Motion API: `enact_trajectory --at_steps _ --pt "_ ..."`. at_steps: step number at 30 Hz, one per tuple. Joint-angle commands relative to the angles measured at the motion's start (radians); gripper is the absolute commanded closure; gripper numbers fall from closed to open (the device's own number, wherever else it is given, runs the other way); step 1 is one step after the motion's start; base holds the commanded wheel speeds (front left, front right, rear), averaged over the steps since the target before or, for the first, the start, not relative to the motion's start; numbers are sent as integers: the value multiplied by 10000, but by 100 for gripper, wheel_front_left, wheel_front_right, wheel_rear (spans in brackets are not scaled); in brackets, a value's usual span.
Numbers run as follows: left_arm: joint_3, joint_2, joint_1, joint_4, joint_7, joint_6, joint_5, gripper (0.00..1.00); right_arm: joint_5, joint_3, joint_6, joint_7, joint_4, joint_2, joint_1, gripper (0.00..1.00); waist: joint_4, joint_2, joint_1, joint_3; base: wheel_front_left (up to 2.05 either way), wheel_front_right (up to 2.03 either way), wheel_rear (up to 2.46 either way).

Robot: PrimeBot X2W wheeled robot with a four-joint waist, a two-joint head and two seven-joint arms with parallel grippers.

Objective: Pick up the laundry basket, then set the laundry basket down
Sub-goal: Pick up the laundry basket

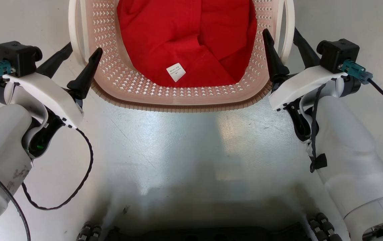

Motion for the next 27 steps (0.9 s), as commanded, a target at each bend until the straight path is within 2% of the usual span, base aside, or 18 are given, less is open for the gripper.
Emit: enact_trajectory --at_steps 1,27 --pt "159 477 -85 26 -51 -60 -138 0 127 202 63 -95 -7 201 220 0 -8 0 0 -5 0 0 0" --pt "-2288 163 -1566 1472 -51 -60 -1990 0 1053 736 63 -95 944 201 -242 0 -166 0 0 30 0 0 0"
